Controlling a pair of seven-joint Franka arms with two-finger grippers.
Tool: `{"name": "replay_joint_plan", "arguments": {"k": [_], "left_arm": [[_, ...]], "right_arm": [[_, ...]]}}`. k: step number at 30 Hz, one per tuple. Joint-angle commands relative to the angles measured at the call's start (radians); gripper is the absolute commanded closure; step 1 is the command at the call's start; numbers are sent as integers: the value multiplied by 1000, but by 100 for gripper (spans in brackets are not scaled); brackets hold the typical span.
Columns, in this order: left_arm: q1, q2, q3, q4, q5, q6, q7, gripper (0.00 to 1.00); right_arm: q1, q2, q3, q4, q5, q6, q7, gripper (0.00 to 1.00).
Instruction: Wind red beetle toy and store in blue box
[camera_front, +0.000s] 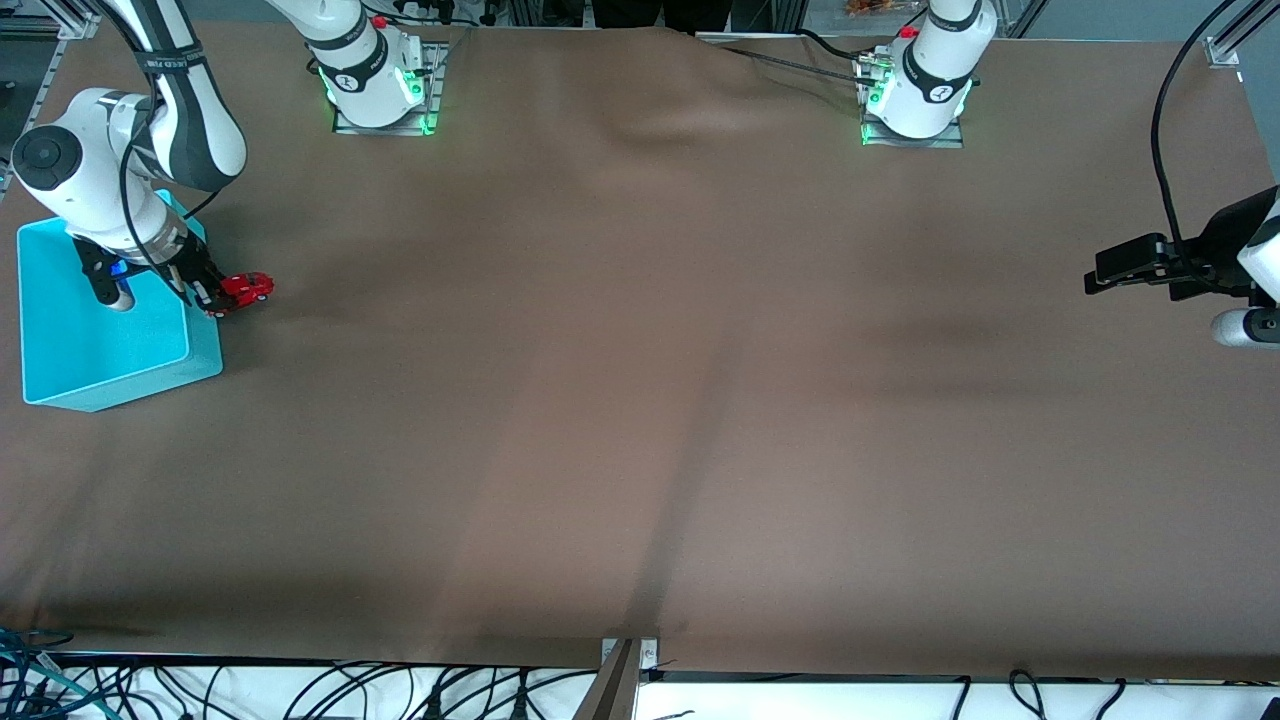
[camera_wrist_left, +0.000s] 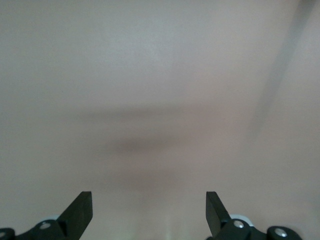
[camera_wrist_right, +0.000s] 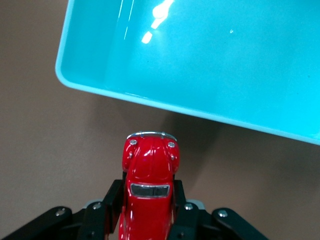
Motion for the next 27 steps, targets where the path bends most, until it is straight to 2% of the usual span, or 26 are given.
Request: {"name": "replay_joint_plan", "arguments": {"k": [1, 13, 27], "left_arm": [[-2, -6, 0, 10, 7, -15, 18, 0], [-2, -6, 0, 10, 7, -15, 18, 0], [-2, -6, 0, 10, 7, -15, 18, 0]], "right_arm": [[1, -53, 21, 12, -37, -66, -12, 100], [1, -117, 41, 52, -40, -209, -182, 100], [-11, -157, 41, 73, -65, -238, -456, 100]]}}
